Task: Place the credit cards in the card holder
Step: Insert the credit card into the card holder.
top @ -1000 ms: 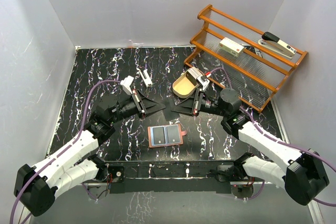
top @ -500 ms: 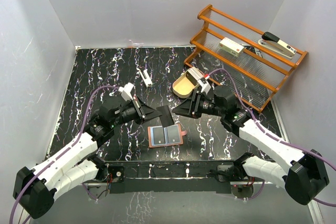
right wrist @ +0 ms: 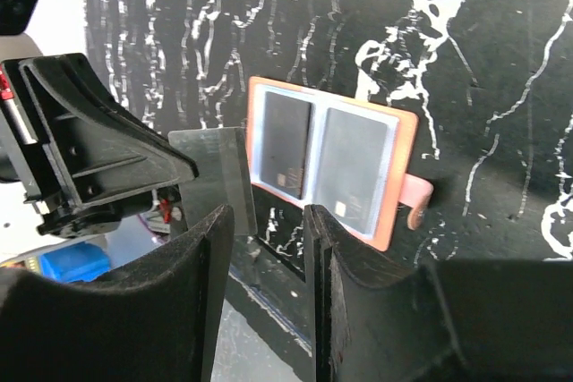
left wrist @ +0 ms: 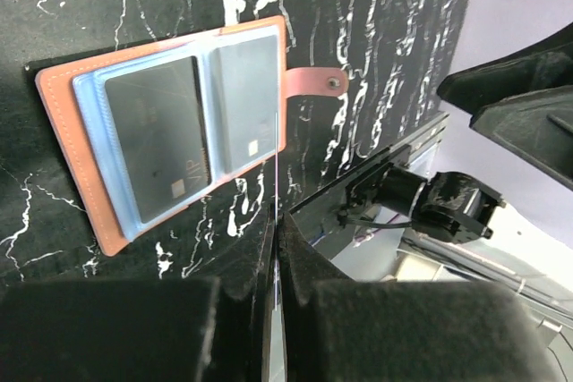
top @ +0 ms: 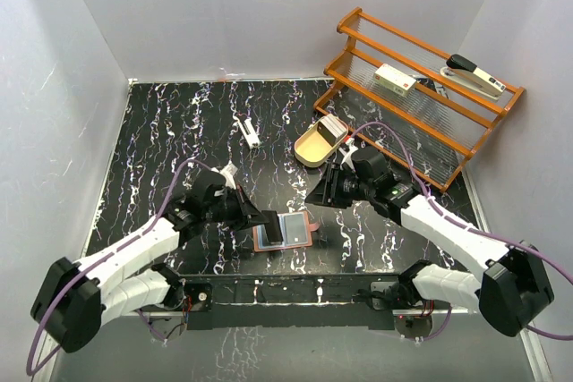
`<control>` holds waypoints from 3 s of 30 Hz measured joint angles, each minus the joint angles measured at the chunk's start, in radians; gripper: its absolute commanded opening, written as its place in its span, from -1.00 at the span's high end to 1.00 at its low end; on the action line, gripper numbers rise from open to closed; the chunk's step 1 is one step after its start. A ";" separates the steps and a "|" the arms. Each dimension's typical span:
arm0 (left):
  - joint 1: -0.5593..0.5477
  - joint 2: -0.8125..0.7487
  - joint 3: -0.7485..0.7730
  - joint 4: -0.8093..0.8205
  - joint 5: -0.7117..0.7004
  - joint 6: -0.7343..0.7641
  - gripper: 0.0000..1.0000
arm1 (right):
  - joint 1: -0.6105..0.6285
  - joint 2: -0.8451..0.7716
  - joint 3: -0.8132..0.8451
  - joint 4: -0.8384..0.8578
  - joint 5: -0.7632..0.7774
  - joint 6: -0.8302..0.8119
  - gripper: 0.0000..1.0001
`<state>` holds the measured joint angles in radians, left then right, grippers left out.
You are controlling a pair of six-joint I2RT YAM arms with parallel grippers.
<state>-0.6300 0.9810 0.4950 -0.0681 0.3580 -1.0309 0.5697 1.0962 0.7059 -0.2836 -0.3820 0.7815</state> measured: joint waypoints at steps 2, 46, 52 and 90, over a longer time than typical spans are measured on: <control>0.000 0.051 -0.002 0.010 0.018 0.011 1.00 | 0.000 0.026 -0.001 -0.013 0.012 -0.017 0.31; 0.037 0.341 -0.021 0.203 0.149 0.087 1.00 | 0.135 0.385 -0.001 0.041 0.171 -0.191 0.66; 0.044 0.365 -0.023 0.222 0.154 0.092 1.00 | 0.135 0.386 -0.002 0.042 0.180 -0.201 0.66; 0.058 0.422 -0.006 0.232 0.179 0.103 1.00 | 0.148 0.418 0.015 0.052 0.218 -0.182 0.70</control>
<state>-0.5716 1.4029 0.4885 0.1642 0.5365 -0.9276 0.7181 1.5139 0.7212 -0.2314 -0.1638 0.5991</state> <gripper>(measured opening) 0.009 0.152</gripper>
